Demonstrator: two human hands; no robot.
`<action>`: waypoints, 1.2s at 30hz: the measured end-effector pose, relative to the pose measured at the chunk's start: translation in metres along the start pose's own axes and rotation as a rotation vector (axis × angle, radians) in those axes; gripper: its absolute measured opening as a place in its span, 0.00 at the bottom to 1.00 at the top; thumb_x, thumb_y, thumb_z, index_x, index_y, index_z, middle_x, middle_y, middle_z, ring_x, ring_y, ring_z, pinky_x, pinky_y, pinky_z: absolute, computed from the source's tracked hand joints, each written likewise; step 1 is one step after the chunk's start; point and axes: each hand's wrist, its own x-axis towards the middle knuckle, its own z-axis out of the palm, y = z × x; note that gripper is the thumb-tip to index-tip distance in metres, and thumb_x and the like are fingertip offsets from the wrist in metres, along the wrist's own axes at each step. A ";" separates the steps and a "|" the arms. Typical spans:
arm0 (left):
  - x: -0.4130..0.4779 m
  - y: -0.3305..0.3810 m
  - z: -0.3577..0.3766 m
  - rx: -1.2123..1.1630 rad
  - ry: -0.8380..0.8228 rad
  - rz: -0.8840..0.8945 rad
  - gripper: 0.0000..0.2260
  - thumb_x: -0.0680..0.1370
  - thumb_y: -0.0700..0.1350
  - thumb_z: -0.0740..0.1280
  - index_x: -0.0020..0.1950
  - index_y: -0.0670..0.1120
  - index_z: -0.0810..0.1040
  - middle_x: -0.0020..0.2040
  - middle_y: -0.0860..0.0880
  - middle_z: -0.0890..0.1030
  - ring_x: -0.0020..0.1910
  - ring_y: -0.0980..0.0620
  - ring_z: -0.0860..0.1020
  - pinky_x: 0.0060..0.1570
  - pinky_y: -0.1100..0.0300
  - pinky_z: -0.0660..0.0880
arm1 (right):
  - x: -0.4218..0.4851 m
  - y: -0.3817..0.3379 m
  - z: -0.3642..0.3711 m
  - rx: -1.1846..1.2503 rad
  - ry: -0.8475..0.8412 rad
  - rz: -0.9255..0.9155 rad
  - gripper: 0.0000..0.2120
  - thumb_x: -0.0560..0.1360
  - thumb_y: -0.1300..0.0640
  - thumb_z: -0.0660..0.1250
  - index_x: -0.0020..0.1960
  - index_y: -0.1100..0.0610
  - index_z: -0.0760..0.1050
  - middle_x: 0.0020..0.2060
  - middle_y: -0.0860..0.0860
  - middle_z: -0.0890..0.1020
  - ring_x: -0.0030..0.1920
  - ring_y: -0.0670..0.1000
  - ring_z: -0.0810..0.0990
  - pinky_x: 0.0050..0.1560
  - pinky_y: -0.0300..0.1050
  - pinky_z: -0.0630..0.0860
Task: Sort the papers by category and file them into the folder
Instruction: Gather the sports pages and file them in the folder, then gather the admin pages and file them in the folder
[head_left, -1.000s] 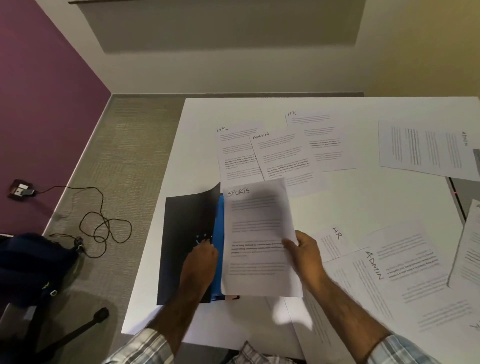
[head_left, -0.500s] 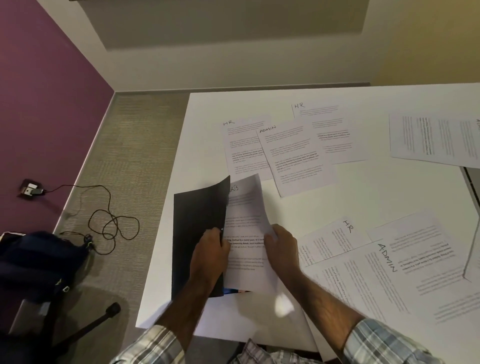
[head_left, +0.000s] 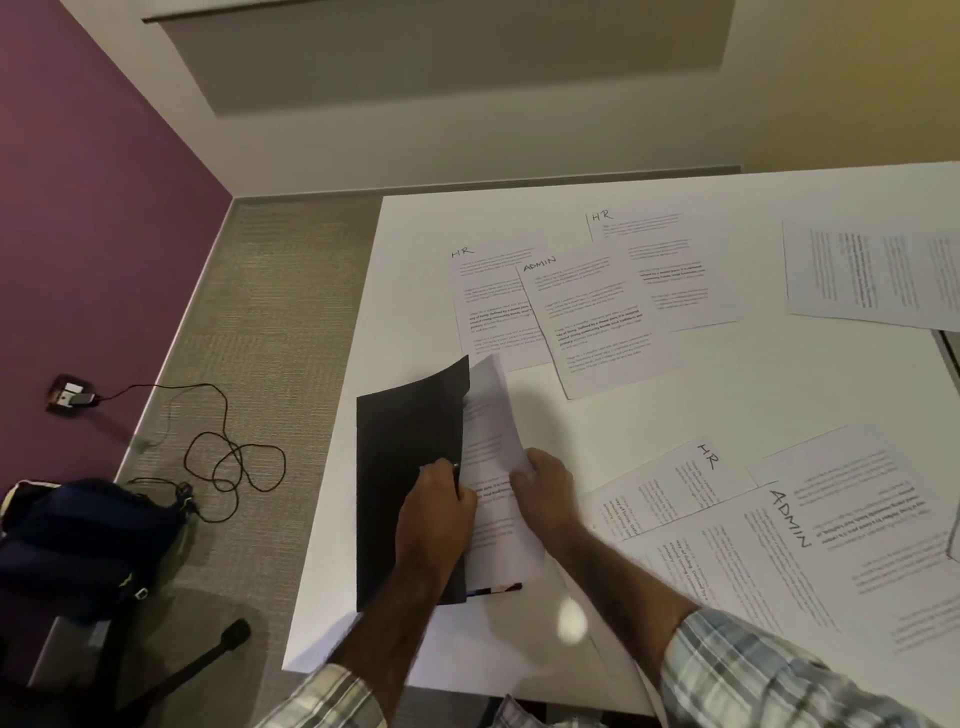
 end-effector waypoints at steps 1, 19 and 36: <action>0.001 0.001 0.000 -0.001 -0.003 0.008 0.07 0.80 0.53 0.67 0.51 0.52 0.72 0.47 0.55 0.77 0.41 0.56 0.81 0.41 0.58 0.84 | 0.002 -0.002 0.007 0.019 -0.009 0.008 0.06 0.80 0.58 0.62 0.51 0.57 0.78 0.44 0.49 0.82 0.40 0.46 0.81 0.34 0.33 0.73; 0.011 -0.004 0.011 0.029 -0.024 0.057 0.06 0.81 0.49 0.67 0.54 0.49 0.77 0.51 0.50 0.81 0.48 0.52 0.84 0.52 0.52 0.84 | 0.026 -0.008 0.026 0.009 -0.344 0.114 0.09 0.82 0.53 0.61 0.50 0.55 0.79 0.46 0.50 0.80 0.48 0.47 0.80 0.49 0.42 0.76; 0.018 0.017 0.027 0.217 -0.090 0.079 0.11 0.79 0.55 0.68 0.53 0.49 0.73 0.48 0.51 0.76 0.43 0.55 0.81 0.40 0.56 0.83 | -0.006 0.031 -0.039 -0.206 -0.069 0.111 0.11 0.80 0.53 0.62 0.39 0.49 0.75 0.41 0.49 0.83 0.44 0.53 0.82 0.48 0.51 0.81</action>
